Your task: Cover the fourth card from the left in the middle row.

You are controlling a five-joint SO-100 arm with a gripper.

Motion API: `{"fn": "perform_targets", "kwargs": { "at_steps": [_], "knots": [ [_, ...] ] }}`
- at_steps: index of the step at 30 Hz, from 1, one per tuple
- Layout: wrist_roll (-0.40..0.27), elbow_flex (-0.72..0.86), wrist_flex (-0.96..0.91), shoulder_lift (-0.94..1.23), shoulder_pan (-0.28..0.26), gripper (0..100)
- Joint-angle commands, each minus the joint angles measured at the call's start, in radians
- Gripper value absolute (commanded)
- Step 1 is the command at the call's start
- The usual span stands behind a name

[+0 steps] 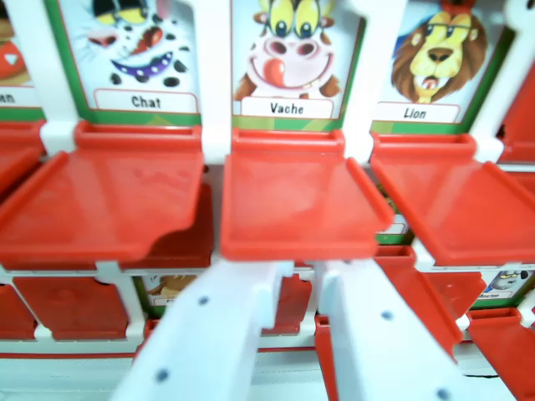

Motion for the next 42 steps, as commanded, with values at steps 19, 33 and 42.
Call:
{"fn": "perform_targets", "kwargs": {
  "at_steps": [19, 33, 42],
  "knots": [
    [-0.005, -0.202, 0.830, 0.586, 0.031, 0],
    [-0.032, -0.437, 0.962, 0.684, -0.029, 0],
    [0.009, -0.472, 0.920, 0.703, -0.029, 0]
  ]
}}
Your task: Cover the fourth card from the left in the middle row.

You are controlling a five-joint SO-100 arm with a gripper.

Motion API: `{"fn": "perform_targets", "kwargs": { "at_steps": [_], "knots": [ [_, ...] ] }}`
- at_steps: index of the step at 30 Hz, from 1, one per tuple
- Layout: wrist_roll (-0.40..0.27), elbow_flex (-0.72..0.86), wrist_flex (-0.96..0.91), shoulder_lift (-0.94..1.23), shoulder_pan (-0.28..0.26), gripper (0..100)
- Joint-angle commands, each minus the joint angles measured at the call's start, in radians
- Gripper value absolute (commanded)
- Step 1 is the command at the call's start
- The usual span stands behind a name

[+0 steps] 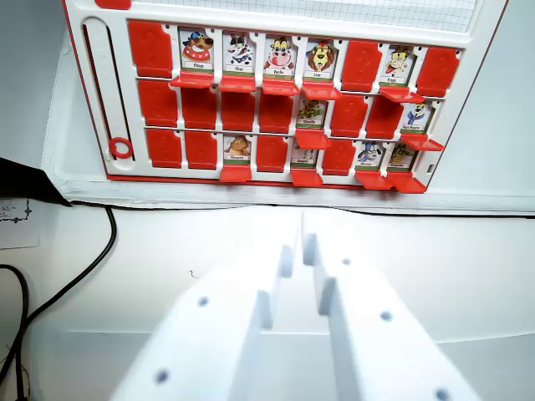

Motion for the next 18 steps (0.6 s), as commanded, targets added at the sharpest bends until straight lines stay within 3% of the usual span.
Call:
{"fn": "perform_targets", "kwargs": {
  "at_steps": [1, 18],
  "knots": [
    [0.008, -0.087, -0.054, 0.057, 0.006, 0],
    [0.037, -0.064, -0.058, 0.046, 0.011, 0]
  ]
}}
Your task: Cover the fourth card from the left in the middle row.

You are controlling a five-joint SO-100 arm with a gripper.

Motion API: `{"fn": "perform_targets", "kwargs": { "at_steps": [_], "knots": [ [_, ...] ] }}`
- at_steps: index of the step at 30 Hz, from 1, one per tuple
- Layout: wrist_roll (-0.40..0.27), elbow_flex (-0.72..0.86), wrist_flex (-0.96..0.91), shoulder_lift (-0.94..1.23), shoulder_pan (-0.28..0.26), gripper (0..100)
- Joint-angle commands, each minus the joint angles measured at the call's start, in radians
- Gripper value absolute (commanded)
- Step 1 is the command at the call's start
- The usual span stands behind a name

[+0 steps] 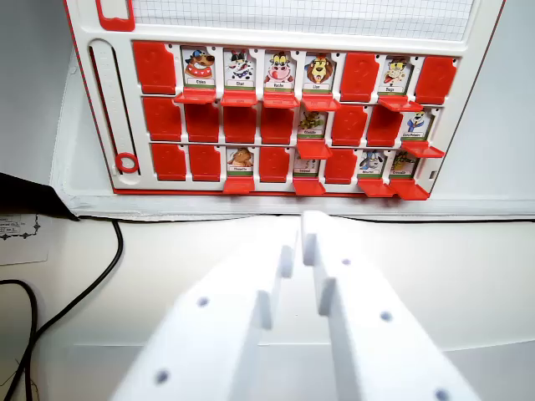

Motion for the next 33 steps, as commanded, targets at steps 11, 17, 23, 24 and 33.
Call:
{"fn": "perform_targets", "kwargs": {
  "at_steps": [11, 17, 23, 24, 33],
  "knots": [
    [0.015, -0.051, -0.034, 0.049, 0.009, 0],
    [0.017, -0.041, -0.035, 0.055, 0.011, 0],
    [0.021, -0.037, -0.035, 0.060, 0.011, 0],
    [0.023, -0.032, -0.035, 0.061, 0.011, 0],
    [0.028, -0.028, -0.038, 0.066, 0.008, 0]
  ]
}}
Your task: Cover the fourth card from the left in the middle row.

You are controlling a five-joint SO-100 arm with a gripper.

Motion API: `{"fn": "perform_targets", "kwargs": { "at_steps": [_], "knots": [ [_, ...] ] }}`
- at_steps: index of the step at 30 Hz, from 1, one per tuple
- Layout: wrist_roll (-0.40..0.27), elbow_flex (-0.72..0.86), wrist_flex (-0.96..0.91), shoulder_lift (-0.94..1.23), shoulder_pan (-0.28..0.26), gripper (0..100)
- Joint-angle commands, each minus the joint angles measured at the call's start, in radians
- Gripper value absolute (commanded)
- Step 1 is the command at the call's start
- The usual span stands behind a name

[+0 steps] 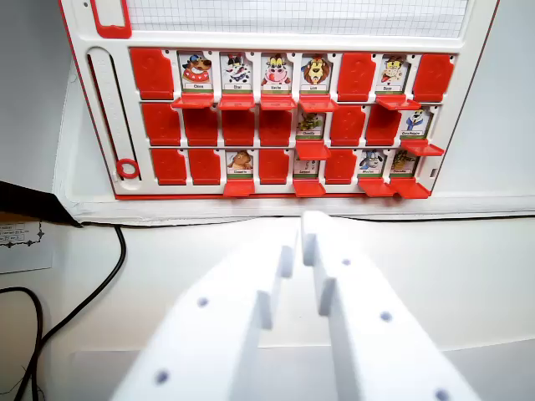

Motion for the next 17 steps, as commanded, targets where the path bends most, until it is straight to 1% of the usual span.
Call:
{"fn": "perform_targets", "kwargs": {
  "at_steps": [1, 17],
  "knots": [
    [0.005, -0.031, -0.035, 0.064, 0.000, 0],
    [0.012, -0.015, -0.040, 0.067, 0.000, 0]
  ]
}}
